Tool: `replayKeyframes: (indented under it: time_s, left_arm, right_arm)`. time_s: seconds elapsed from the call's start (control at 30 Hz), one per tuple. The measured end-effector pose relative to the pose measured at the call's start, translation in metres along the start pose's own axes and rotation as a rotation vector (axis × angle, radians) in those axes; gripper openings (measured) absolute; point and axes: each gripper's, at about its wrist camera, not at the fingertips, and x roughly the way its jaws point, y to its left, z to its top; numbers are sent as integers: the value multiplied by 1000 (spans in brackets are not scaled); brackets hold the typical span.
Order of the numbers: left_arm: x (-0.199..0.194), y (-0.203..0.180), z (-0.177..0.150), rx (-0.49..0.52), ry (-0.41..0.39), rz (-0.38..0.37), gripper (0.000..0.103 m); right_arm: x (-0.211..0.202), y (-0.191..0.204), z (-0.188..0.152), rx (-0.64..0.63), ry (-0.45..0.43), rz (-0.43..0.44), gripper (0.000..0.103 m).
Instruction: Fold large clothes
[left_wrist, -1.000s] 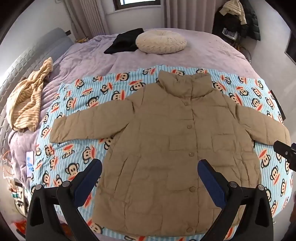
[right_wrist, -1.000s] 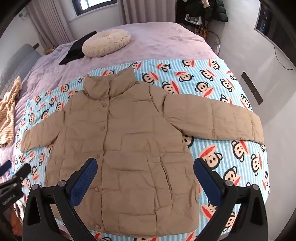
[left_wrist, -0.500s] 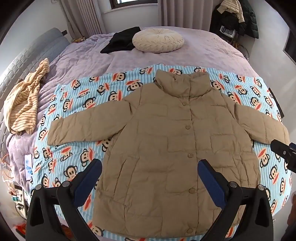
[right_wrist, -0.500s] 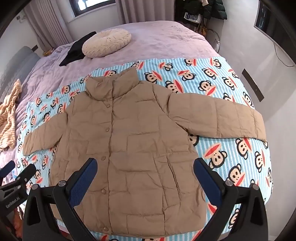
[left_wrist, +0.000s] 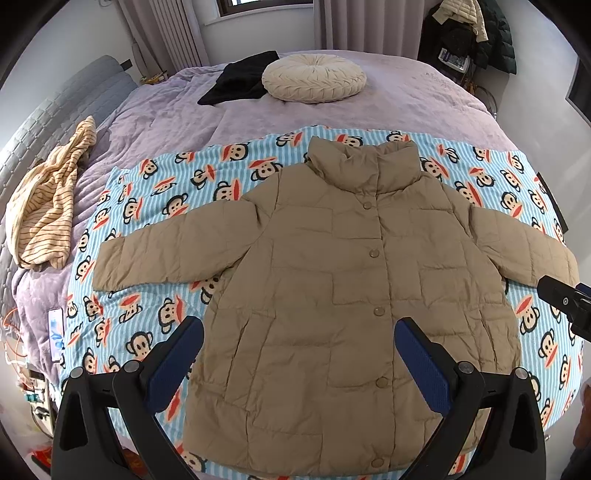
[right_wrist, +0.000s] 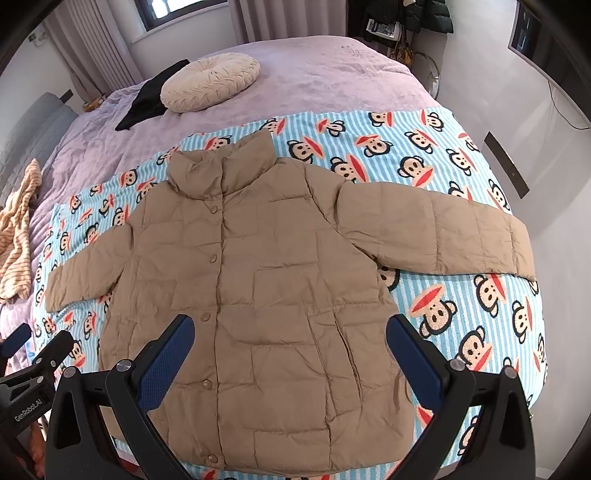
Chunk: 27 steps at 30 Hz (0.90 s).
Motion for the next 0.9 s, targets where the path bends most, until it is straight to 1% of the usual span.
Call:
replayKeyframes:
  time_s: [0.9]
  left_arm:
    - [7, 4, 5, -6, 9, 9, 103]
  right_arm:
    - [5, 3, 7, -5, 5, 4, 103]
